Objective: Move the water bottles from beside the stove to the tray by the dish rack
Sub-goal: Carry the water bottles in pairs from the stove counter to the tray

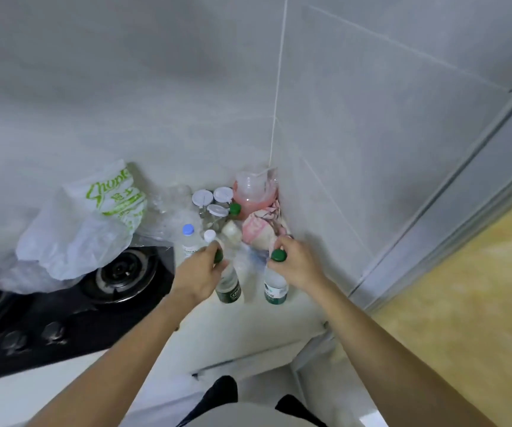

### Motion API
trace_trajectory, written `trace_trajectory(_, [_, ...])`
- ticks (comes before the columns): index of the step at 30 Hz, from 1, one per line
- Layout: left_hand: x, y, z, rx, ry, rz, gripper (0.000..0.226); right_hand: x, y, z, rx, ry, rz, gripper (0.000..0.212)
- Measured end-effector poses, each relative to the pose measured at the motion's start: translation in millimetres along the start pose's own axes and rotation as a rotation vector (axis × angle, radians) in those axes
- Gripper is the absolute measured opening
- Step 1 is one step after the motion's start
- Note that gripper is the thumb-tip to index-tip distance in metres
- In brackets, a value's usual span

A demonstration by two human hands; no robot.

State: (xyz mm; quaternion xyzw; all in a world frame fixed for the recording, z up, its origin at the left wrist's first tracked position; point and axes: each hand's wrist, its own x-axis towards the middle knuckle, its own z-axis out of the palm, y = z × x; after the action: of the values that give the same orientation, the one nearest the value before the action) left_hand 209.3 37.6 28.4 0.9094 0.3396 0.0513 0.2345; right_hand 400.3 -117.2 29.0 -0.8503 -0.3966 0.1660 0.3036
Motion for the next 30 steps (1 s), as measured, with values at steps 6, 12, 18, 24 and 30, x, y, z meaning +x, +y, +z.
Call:
trace_trajectory(6, [-84,-7,-77,-0.072,0.139,-0.162,0.014,-18,-87,-13,0.135,-0.2,-0.259,0.018])
trace_trajectory(12, [-221,-33,-152,-0.197,0.368,-0.352,0.013,-61,-197,22,0.28,-0.287,-0.48,0.021])
trace_trajectory(18, [-374,-73,-217,-0.242,0.606,-0.508,0.018,-146,-328,79,0.386,-0.422,-0.692,0.025])
trace_trajectory(24, [-555,-136,-257,-0.266,0.812,-0.638,0.022,-278,-462,172,0.429,-0.555,-0.863,0.019])
trace_trajectory(30, [-738,-192,-281,-0.279,1.005,-0.792,0.025,-433,-578,268,0.512,-0.759,-0.962,0.022])
